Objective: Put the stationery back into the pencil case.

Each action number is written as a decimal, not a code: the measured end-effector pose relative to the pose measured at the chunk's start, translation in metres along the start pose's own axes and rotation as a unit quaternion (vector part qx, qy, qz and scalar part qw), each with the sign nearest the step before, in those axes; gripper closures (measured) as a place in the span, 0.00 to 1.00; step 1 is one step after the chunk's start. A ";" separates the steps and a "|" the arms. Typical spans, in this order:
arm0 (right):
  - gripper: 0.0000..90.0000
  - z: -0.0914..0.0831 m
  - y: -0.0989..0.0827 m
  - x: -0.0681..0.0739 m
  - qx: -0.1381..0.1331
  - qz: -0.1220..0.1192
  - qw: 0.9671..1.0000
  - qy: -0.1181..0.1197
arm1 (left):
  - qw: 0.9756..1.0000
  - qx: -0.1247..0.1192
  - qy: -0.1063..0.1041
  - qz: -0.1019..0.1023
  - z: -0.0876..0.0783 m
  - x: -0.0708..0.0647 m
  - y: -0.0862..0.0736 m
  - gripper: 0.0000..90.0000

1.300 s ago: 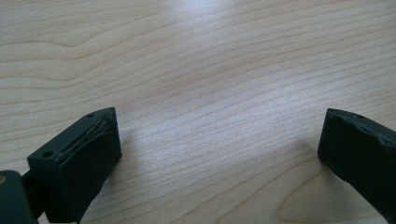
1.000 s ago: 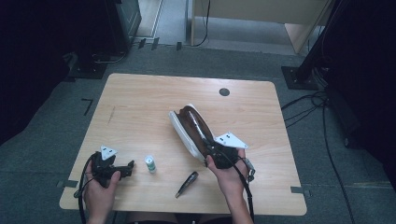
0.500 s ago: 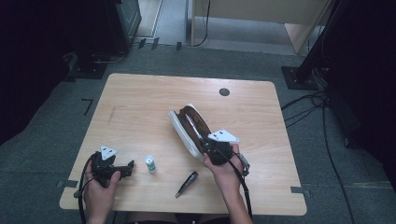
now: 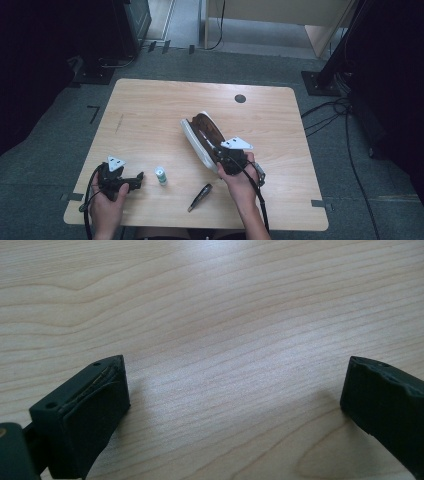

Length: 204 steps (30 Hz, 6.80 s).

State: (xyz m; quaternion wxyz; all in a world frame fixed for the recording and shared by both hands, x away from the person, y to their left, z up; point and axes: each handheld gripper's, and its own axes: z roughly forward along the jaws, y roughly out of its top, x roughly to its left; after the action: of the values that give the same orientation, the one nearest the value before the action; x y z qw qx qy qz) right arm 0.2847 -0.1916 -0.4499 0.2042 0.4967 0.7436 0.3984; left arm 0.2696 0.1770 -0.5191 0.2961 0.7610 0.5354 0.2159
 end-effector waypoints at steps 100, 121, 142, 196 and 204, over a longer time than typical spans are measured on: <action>0.61 -0.012 0.003 0.071 -0.056 -0.068 0.989 0.119 | 1.000 0.000 0.000 0.001 0.000 0.000 0.000 0.00; 0.61 0.002 0.003 0.097 -0.049 -0.083 0.983 0.156 | 1.000 0.000 0.000 0.001 0.000 0.000 0.000 0.00; 0.59 0.016 0.001 0.121 -0.031 -0.093 0.977 0.189 | 1.000 0.000 -0.001 0.001 0.000 0.000 0.000 0.00; 0.73 0.007 0.004 0.118 -0.042 -0.118 0.981 0.145 | 1.000 0.000 -0.001 0.001 0.000 0.000 0.000 0.00; 0.73 -0.012 0.003 0.100 -0.052 -0.106 0.984 0.130 | 1.000 0.000 -0.001 0.001 0.000 0.000 0.000 0.00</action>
State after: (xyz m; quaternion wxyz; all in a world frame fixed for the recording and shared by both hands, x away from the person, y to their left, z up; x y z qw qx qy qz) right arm 0.2354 -0.1051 -0.4313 0.1723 0.3475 0.7907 0.4737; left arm 0.2701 0.1768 -0.5191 0.2960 0.7617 0.5344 0.2156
